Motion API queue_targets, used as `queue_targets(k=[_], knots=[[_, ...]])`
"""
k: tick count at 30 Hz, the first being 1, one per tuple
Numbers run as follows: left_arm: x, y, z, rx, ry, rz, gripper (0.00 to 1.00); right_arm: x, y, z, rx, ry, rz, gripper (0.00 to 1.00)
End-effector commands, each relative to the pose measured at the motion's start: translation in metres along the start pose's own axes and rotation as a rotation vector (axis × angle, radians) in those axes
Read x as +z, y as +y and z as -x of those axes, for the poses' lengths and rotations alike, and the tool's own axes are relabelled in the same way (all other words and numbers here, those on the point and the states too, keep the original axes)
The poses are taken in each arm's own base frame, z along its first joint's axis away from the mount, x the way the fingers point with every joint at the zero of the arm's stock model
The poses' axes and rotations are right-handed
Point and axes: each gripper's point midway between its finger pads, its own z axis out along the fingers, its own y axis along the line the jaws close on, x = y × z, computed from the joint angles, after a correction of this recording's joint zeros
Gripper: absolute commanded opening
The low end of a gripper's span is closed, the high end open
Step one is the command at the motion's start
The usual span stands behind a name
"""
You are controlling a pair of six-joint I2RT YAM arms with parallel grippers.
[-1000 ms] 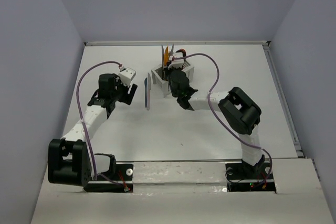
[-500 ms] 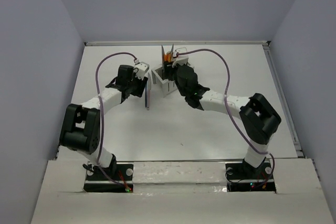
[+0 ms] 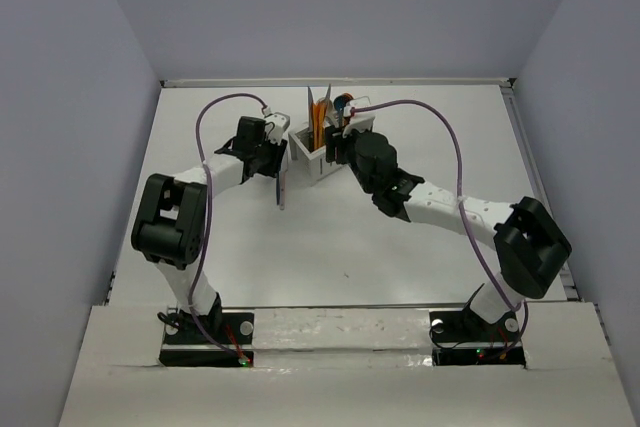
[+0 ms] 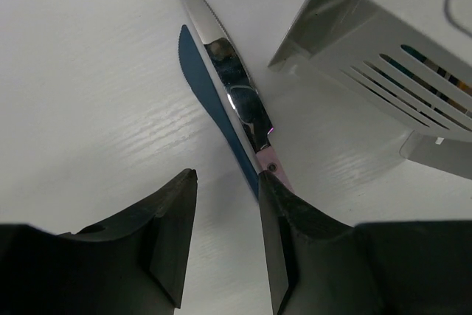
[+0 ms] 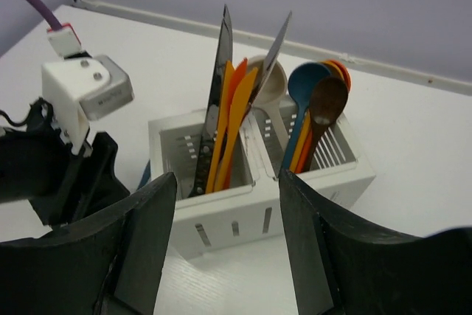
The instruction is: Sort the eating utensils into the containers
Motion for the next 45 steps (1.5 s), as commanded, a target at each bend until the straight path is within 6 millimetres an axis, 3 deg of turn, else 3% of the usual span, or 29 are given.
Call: queue_targets(k=[1,17,20,22,24,27,28,30,33,37,41,45], knots=[[0.007,-0.004,0.017,-0.006,-0.032,-0.010,0.49,-0.013,-0.006,-0.011,0.009,0.026,-0.021,0.63],[0.031,0.006,-0.008,0.092,0.081,0.074,0.47,-0.030,-0.024,-0.032,0.017,0.062,-0.072,0.63],[0.029,0.017,-0.020,0.139,0.122,0.118,0.42,-0.036,-0.026,-0.028,0.018,0.061,-0.075,0.63],[0.023,0.028,-0.039,0.163,0.177,0.143,0.40,-0.039,-0.029,-0.024,0.018,0.055,-0.079,0.63],[0.016,0.034,-0.042,0.168,0.175,0.162,0.36,-0.042,-0.031,-0.019,0.022,0.046,-0.083,0.63],[0.008,0.036,-0.050,0.184,0.177,0.170,0.27,-0.046,-0.032,-0.012,0.032,0.032,-0.080,0.63],[0.007,0.035,-0.051,0.184,0.178,0.165,0.18,-0.046,-0.032,-0.011,0.033,0.029,-0.080,0.63],[0.006,0.031,-0.052,0.176,0.172,0.144,0.10,-0.046,-0.032,-0.009,0.037,0.026,-0.080,0.63],[0.007,0.031,-0.048,0.155,0.132,0.137,0.06,-0.048,-0.033,-0.010,0.030,0.036,-0.082,0.63],[0.001,0.042,-0.039,0.028,0.055,0.110,0.05,-0.054,-0.038,-0.009,0.017,0.040,-0.095,0.63],[-0.015,0.054,-0.015,0.016,-0.081,0.158,0.04,-0.062,-0.045,0.000,0.028,0.019,-0.108,0.63],[-0.021,0.045,-0.007,0.068,-0.100,0.103,0.06,-0.067,-0.051,-0.001,0.023,0.016,-0.128,0.63]])
